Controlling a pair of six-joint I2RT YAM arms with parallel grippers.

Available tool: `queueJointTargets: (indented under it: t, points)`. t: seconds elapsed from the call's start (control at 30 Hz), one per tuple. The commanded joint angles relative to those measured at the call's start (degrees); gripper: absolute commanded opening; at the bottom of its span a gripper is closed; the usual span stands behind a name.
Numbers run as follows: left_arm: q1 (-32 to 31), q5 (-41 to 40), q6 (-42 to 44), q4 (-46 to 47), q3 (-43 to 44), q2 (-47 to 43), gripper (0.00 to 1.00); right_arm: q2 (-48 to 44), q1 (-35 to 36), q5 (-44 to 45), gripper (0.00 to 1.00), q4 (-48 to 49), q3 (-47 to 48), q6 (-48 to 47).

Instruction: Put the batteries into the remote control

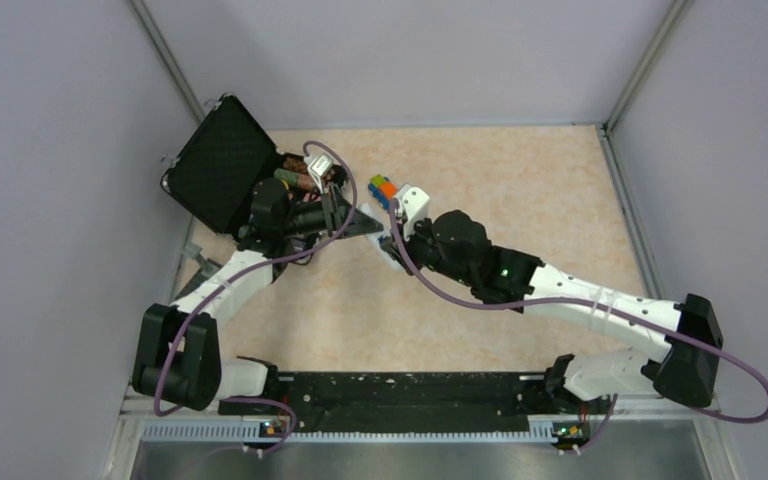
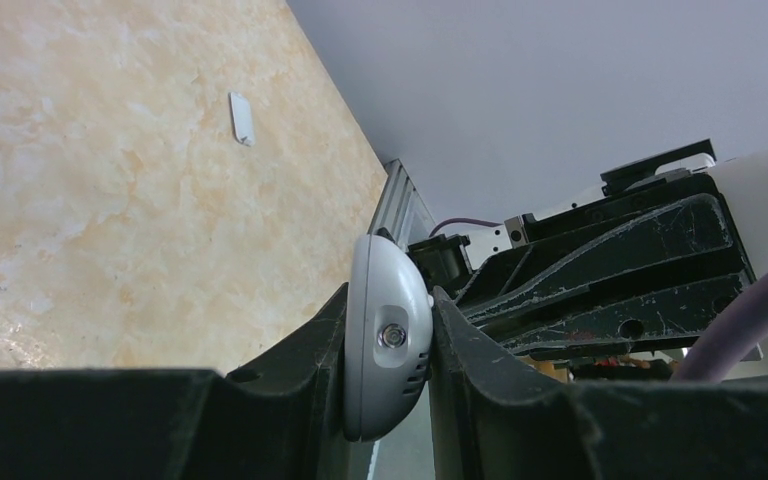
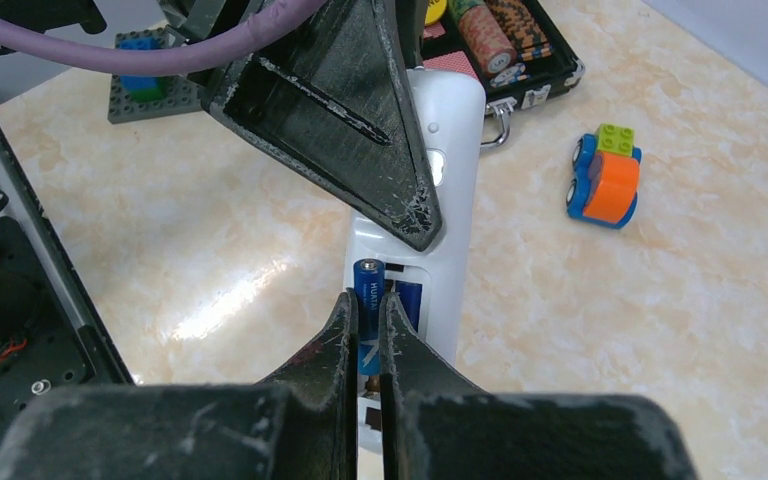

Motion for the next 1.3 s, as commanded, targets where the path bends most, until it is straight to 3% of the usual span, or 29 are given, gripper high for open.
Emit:
queueJointTargets:
  t: [0.0,0.3,0.67,1.27]
  points:
    - [-0.1,0.7,-0.8,3.8,0.6,-2.6,0.0,-1.4,0.8,0.8,0.0,1.3,-1.9,-2.0]
    - [-0.1,0.1,-3.3,4.7,0.9,-2.2,0.0,-2.0,0.9,-0.7,0.02,1.4,-3.9,-2.4]
    - [0.0,2.0,-15.1,16.4,-0.2,-0.6,0.0,-3.9,1.1,-1.0,0.04,5.6,-8.1,-4.7]
    - [0.0,-0.7,-4.3,1.0,1.7,-4.0,0.0,-2.7,1.1,0.9,0.2,2.3,-6.9,-3.2]
